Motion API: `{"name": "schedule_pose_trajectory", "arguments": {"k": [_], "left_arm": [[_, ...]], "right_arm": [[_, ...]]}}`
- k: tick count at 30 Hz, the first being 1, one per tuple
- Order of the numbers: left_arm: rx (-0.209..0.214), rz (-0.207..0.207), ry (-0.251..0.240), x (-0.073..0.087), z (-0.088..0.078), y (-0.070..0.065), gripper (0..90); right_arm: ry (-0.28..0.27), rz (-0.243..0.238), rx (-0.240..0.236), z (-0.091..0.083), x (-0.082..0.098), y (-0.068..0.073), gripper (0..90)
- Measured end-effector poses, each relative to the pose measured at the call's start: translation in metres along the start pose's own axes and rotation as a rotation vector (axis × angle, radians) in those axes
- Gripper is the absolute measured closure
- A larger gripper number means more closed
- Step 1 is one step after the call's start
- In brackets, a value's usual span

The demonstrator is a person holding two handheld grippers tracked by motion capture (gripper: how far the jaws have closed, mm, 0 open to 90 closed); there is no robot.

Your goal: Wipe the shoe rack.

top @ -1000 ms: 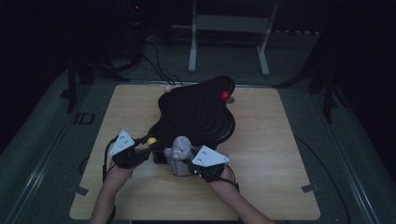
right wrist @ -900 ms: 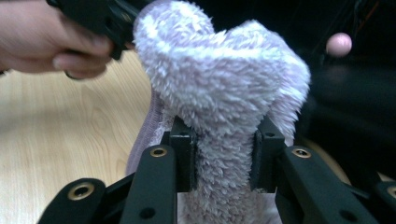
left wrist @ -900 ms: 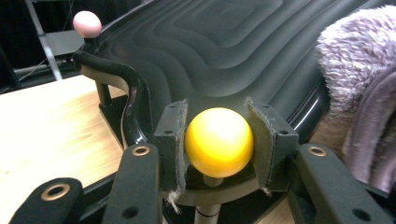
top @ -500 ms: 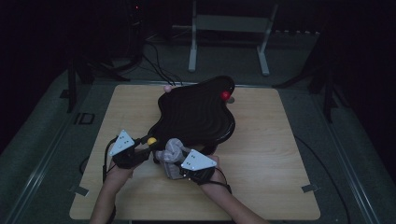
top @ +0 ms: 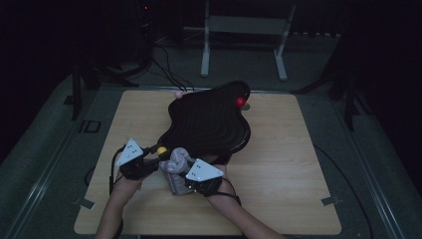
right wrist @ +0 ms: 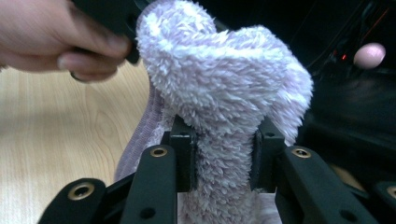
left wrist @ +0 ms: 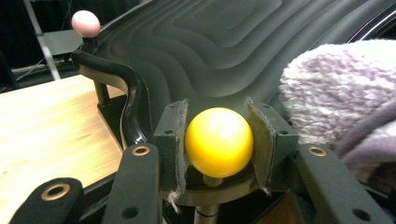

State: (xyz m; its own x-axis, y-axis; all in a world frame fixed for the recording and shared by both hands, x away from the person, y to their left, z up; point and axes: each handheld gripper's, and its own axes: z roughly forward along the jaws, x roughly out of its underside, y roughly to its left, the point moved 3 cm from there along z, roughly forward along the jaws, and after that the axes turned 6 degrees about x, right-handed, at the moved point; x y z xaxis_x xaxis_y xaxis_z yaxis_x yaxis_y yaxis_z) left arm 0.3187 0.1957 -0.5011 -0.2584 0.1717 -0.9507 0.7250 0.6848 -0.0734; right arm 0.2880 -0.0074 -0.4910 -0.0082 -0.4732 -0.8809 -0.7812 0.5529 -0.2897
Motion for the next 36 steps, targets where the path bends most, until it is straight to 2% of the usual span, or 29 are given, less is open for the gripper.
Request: {"name": "schedule_pose_trajectory", "arguments": {"k": [3, 5, 8, 10, 14, 17, 20, 22, 25, 31, 34, 36], "left_arm": [[0.002, -0.003, -0.005, 0.0, 0.0, 0.0, 59.2], [0.002, 0.001, 0.002, 0.0, 0.0, 0.0, 59.2], [0.004, -0.003, -0.005, 0.0, 0.0, 0.0, 59.2], [0.002, 0.004, 0.002, 0.0, 0.0, 0.0, 59.2], [0.005, 0.002, -0.001, 0.0, 0.0, 0.001, 59.2], [0.003, -0.002, -0.005, 0.0, 0.0, 0.0, 59.2], [0.004, 0.004, 0.0, 0.0, 0.0, 0.0, 59.2], [0.003, 0.001, -0.005, 0.0, 0.0, 0.0, 59.2], [0.005, 0.006, 0.002, 0.0, 0.0, 0.0, 59.2], [0.004, 0.004, -0.001, 0.0, 0.0, 0.0, 59.2], [0.01, 0.002, -0.003, 0.0, 0.0, 0.001, 59.3], [0.009, 0.004, 0.002, 0.0, 0.0, 0.001, 59.2]], "right_arm": [[0.035, 0.017, -0.025, 0.006, 0.008, -0.002, 68.1], [0.035, -0.005, -0.011, 0.002, 0.006, -0.001, 68.0], [-0.007, 0.006, 0.016, -0.009, -0.002, -0.005, 68.0], [-0.015, 0.002, 0.047, -0.013, -0.002, -0.009, 68.0], [0.026, 0.012, 0.027, -0.01, 0.01, -0.011, 68.0], [0.013, 0.019, 0.025, -0.017, 0.005, -0.012, 68.0], [-0.019, 0.036, 0.057, -0.027, 0.001, -0.02, 68.0], [-0.006, 0.042, 0.058, -0.025, 0.009, -0.024, 68.1], [0.019, 0.029, 0.056, -0.024, 0.016, -0.02, 68.0], [-0.032, 0.031, 0.089, -0.041, 0.004, -0.029, 67.9], [-0.002, 0.045, 0.073, -0.037, 0.015, -0.03, 67.9], [0.019, 0.022, 0.076, -0.036, 0.019, -0.027, 67.8]]}}
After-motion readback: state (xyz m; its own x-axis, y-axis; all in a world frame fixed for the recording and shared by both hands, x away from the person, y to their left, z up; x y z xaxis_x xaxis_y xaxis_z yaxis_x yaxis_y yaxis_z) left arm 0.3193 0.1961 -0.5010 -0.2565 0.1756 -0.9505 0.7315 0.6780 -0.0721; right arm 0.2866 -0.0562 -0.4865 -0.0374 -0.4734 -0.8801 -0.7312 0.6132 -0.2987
